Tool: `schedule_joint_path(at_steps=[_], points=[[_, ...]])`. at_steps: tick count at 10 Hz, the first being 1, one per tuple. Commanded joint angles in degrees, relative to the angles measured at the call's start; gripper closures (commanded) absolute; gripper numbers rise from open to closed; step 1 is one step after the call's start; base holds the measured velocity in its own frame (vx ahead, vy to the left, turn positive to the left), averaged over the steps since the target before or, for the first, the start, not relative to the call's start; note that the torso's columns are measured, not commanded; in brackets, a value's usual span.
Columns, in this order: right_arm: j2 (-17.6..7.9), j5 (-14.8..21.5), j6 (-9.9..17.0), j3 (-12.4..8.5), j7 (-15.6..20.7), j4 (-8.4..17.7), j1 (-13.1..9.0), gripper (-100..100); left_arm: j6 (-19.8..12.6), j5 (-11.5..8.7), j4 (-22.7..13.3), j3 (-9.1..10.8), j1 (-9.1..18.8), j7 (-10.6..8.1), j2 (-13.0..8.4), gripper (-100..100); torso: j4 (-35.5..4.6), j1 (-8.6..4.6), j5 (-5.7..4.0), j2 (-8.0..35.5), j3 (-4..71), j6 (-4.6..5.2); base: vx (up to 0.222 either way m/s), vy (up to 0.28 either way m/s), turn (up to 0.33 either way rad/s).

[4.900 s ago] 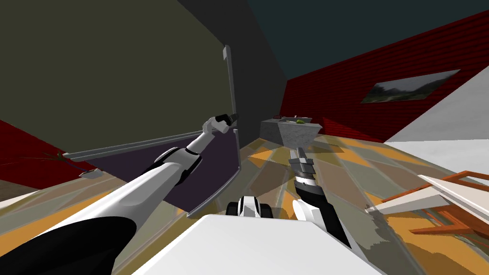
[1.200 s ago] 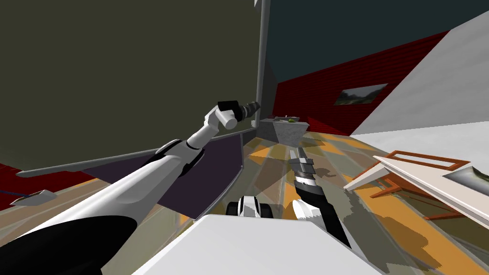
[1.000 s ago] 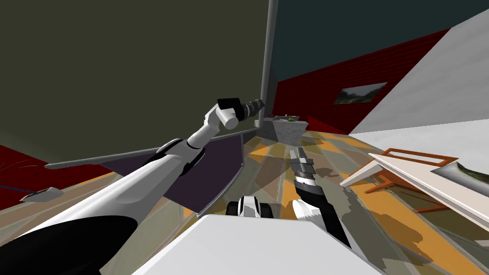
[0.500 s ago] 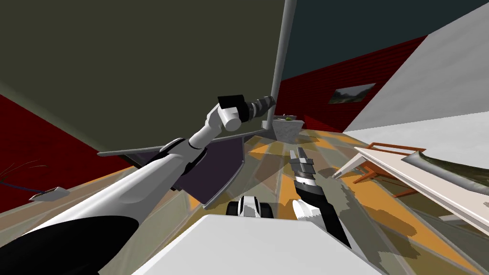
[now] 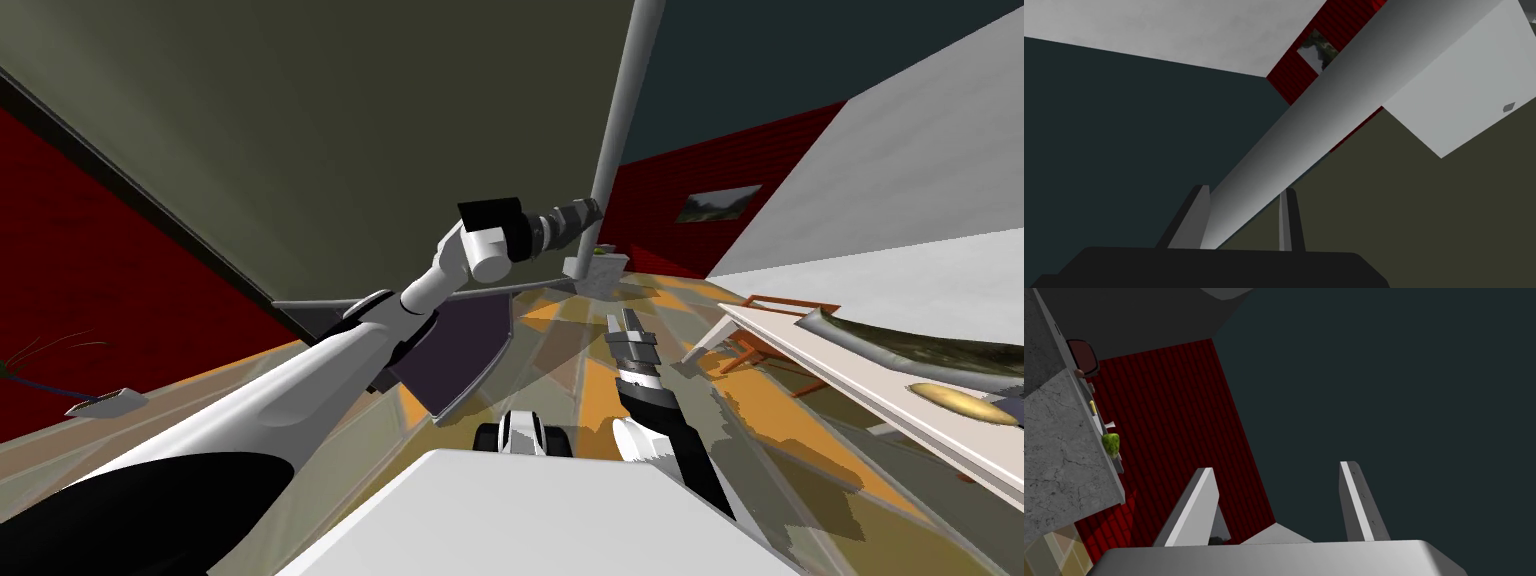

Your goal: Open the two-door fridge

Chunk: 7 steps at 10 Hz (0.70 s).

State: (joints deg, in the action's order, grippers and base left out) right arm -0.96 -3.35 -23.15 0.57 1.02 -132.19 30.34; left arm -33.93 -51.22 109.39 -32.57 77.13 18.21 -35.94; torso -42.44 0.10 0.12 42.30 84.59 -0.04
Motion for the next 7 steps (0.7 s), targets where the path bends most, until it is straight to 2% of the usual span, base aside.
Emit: schedule_joint_path(at_steps=[1,7], points=[[0.0,0.0,0.0,0.0,0.0,0.0,0.0,0,0.5,-1.6,2.5,-0.05,0.6,-0.55,0.8,100,-0.1,0.11,-0.03,0.4,-0.2,0.11,-0.149,0.119,-0.049],[0.0,0.0,0.0,0.0,0.0,0.0,0.0,0,1.8,-5.6,8.6,-0.18,2.3,-1.92,2.7,100,-0.1,0.42,0.12,0.2,-0.1,0.06,-0.141,0.094,-0.035]])
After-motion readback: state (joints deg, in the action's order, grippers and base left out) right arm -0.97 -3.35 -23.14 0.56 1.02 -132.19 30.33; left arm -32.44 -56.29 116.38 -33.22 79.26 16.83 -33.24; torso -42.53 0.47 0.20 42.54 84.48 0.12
